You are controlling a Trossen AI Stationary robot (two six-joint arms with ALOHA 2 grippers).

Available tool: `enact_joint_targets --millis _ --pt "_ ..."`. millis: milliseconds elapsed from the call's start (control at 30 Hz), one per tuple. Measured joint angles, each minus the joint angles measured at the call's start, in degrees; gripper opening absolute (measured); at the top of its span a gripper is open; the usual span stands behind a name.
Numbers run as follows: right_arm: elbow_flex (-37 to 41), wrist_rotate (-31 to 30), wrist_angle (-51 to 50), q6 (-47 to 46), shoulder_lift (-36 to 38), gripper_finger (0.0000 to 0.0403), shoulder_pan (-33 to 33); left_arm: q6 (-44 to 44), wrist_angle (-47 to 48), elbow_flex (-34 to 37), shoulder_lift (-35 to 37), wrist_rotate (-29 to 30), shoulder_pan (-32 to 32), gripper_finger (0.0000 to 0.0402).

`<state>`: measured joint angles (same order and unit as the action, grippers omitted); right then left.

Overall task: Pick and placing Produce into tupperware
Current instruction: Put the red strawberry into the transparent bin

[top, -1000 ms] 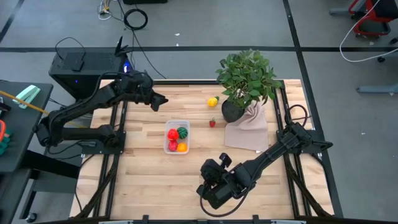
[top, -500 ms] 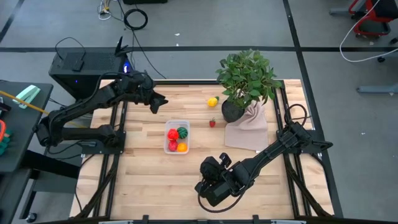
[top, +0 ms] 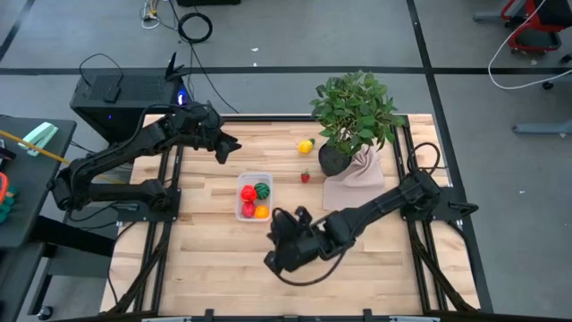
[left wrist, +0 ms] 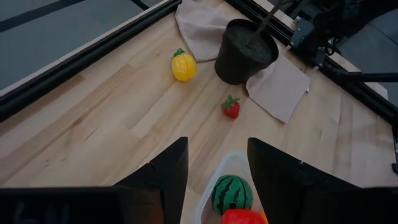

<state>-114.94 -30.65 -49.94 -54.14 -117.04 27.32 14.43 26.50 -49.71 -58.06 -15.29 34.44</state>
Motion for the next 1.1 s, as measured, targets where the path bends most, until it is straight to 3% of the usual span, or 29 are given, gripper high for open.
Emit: enact_joint_targets --millis 167,467,600,733,967,1100 --pt "2.40 -2.41 -7.52 -8.67 -0.34 0.0002 0.14 -0.96 1.59 0.00 0.00 0.02 0.00 0.0174" --pt "6.54 -3.26 -5.23 -22.43 -9.07 0.0001 1.79 -3.16 3.67 0.00 -0.02 0.02 0.00 0.0174" --pt "6.53 -9.20 -15.87 -37.69 -11.53 0.0000 2.11 -3.21 3.80 0.00 -0.02 0.02 -0.02 0.0174" --pt "7.06 -11.32 -25.22 -52.31 -13.47 0.0002 0.80 -3.78 3.91 0.00 -0.04 0.02 -0.02 0.0174" --pt "11.36 -10.89 -20.55 -53.74 -13.52 0.0010 -3.55 -3.88 3.90 -0.02 -0.04 0.02 -0.01 0.0174" --pt "12.25 -5.57 -19.27 -53.41 -13.47 0.0012 -6.39 -3.77 3.89 -0.02 -0.04 0.02 0.00 0.0174"
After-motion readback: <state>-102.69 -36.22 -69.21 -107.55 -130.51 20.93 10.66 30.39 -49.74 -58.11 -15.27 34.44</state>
